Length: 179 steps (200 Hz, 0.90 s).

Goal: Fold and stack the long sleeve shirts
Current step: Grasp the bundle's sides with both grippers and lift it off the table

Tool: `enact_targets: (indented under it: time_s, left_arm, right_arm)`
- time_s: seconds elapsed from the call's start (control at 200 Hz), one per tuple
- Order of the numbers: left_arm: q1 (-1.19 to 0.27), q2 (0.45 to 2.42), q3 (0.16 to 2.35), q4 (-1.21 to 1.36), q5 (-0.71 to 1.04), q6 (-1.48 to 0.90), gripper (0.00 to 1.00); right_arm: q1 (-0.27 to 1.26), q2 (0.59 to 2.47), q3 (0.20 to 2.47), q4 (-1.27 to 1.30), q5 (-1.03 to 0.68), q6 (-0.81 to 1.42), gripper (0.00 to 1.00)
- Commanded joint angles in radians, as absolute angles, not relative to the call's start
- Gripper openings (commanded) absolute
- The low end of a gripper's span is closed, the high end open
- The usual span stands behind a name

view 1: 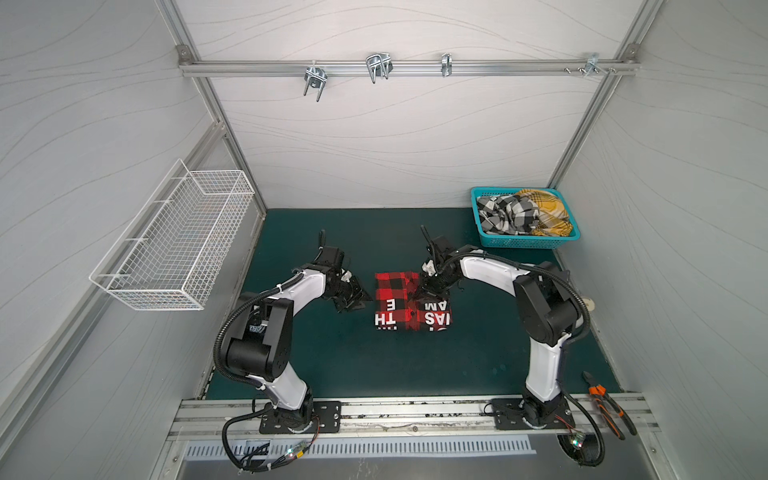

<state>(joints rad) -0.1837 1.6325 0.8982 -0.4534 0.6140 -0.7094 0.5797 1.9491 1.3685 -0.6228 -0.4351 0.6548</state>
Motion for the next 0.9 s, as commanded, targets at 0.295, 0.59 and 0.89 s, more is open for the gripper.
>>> enact_targets:
  time_s: [0.295, 0.59, 0.89]
  left_arm:
    - [-0.17, 1.643, 0.889, -0.292, 0.684, -0.729, 0.57]
    - [-0.17, 1.706, 0.867, -0.163, 0.711, -0.776, 0.77]
    - [-0.194, 1.768, 0.829, -0.067, 0.693, -0.821, 0.79]
  right_arm:
    - [0.496, 1.663, 1.247, -0.737, -0.421, 0.576, 0.46]
    - [0.43, 1.779, 1.174, -0.691, -0.417, 0.534, 0.42]
    - [0.395, 1.888, 1.172, -0.702, -0.387, 0.505, 0.38]
